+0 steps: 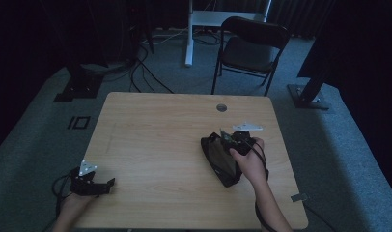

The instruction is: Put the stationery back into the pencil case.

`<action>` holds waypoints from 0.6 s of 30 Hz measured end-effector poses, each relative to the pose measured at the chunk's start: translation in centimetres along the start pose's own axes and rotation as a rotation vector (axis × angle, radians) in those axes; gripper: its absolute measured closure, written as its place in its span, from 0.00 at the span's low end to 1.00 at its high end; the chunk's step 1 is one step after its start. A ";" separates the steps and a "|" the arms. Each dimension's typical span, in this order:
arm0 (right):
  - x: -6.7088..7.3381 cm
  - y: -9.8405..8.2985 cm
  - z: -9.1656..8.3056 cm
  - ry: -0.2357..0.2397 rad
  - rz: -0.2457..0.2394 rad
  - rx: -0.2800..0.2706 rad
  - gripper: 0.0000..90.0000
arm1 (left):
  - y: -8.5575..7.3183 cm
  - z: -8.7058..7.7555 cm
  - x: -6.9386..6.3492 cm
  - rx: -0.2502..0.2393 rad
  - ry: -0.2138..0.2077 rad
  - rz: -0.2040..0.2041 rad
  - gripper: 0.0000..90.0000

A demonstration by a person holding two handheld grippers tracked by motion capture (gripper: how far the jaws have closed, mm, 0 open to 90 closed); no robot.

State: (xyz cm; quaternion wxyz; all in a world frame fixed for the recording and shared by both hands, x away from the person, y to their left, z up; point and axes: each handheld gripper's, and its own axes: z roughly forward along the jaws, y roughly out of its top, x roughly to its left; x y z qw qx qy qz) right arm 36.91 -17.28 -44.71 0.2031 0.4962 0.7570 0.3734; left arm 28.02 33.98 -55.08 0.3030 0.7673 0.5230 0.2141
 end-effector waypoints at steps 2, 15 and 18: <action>0.5 -0.1 0.4 0.013 0.001 0.013 0.56 | 0.0 0.0 0.0 0.000 0.000 0.000 0.00; 1.4 -1.1 1.7 0.026 -0.002 0.085 0.56 | 0.0 0.0 0.0 0.000 0.000 0.000 0.00; 1.4 -1.2 1.7 0.028 0.000 0.093 0.56 | 0.0 0.0 0.0 0.000 0.000 0.000 0.00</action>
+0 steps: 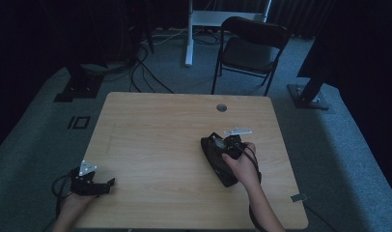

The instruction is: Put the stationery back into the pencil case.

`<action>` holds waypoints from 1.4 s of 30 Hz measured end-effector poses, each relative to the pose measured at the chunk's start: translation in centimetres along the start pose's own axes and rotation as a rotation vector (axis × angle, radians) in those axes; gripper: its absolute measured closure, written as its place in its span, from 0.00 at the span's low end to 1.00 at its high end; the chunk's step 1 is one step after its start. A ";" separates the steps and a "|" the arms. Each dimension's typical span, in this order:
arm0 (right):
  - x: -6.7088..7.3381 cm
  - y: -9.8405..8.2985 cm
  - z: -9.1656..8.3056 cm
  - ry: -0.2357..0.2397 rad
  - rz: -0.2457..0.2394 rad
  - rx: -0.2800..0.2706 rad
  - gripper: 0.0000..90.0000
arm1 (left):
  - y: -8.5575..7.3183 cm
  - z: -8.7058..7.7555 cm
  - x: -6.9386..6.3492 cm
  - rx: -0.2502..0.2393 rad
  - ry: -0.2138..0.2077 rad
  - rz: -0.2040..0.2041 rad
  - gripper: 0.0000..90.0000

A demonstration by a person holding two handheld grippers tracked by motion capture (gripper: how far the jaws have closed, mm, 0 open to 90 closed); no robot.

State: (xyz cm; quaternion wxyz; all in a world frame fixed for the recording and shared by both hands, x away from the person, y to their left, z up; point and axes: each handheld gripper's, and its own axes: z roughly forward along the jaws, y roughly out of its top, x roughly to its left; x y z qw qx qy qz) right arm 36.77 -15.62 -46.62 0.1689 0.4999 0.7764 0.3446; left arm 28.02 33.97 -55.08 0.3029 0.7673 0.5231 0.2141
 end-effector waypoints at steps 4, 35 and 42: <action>0.0 -0.3 0.6 0.000 0.009 0.030 0.56 | 0.0 0.0 0.0 0.000 0.000 0.000 0.00; 0.0 0.3 4.7 -0.037 0.049 0.238 0.56 | 0.0 0.0 0.0 0.001 -0.001 0.001 0.00; 0.0 0.3 5.3 -0.038 0.059 0.259 0.56 | 0.0 0.0 0.0 0.001 -0.001 0.000 0.00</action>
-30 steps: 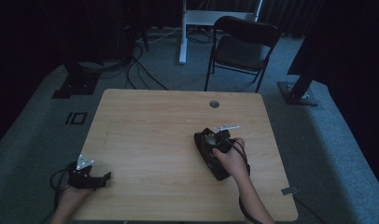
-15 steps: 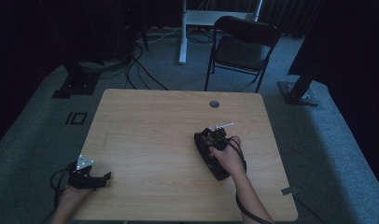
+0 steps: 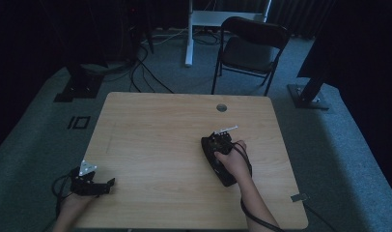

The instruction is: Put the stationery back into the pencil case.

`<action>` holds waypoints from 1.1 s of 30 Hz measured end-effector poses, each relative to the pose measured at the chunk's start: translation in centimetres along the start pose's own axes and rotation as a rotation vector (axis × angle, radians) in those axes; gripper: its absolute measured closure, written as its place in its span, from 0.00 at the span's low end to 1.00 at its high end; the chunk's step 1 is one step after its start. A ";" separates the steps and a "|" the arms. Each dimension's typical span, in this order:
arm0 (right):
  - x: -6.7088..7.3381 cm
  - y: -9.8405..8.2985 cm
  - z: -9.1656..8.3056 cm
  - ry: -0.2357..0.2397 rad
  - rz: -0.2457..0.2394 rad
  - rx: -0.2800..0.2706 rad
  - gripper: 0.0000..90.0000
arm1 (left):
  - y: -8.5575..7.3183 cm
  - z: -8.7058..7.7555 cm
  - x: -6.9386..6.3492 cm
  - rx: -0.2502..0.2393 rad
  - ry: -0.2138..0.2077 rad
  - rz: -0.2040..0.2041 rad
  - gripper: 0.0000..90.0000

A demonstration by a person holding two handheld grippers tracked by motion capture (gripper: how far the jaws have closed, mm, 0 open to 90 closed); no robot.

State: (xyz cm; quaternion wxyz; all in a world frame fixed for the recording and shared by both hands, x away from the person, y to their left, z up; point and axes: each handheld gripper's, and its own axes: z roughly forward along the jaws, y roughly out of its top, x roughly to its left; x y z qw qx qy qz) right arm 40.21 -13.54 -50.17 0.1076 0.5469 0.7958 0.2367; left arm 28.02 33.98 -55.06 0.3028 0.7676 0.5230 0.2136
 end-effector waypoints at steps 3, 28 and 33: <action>-0.1 0.0 0.2 -0.001 0.006 0.002 0.56 | 0.0 0.0 0.0 0.001 0.000 0.000 0.00; -0.6 0.1 -2.5 0.054 0.026 -0.086 0.55 | 0.0 0.0 0.0 0.001 0.000 0.001 0.00; -0.6 -0.1 -3.5 0.074 0.017 -0.122 0.53 | 0.0 0.0 0.0 0.001 0.000 0.001 0.00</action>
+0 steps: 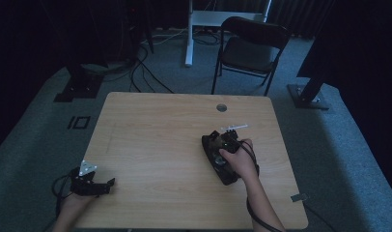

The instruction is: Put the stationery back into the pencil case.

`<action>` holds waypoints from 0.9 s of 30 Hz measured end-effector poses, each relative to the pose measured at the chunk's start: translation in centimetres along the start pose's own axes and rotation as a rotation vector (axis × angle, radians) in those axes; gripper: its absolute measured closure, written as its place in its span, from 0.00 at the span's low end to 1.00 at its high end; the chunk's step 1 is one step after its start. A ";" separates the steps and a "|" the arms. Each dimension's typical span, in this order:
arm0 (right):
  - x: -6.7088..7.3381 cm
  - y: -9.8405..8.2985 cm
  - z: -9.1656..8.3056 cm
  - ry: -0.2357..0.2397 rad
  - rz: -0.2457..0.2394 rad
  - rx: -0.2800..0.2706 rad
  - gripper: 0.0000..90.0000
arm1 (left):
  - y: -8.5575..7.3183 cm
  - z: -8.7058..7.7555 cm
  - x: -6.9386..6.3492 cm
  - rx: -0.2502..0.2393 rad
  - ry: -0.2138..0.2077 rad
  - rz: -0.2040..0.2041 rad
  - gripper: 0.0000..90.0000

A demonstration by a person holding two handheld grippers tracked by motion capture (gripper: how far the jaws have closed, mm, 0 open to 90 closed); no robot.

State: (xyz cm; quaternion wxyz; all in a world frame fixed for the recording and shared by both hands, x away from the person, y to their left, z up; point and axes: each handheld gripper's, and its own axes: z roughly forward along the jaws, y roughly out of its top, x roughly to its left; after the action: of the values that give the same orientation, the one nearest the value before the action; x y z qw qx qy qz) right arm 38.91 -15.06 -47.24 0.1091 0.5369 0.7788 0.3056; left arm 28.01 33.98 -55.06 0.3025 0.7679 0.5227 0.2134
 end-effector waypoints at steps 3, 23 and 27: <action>0.0 -0.2 -0.7 0.018 -0.011 -0.027 0.49 | 0.0 0.0 0.0 0.000 0.000 0.000 0.00; -1.4 -2.3 -4.0 0.020 -0.057 -0.164 0.35 | 0.0 0.0 0.0 0.000 0.000 0.000 0.00; -2.1 -2.6 -4.8 0.001 -0.051 -0.176 0.34 | 0.0 0.0 0.0 0.000 0.000 0.000 0.00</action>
State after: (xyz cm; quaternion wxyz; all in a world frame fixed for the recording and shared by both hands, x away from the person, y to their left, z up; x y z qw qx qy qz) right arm 35.33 -19.27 -45.37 0.1632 0.5050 0.7623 0.3704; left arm 28.01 33.98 -55.06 0.3025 0.7678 0.5228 0.2135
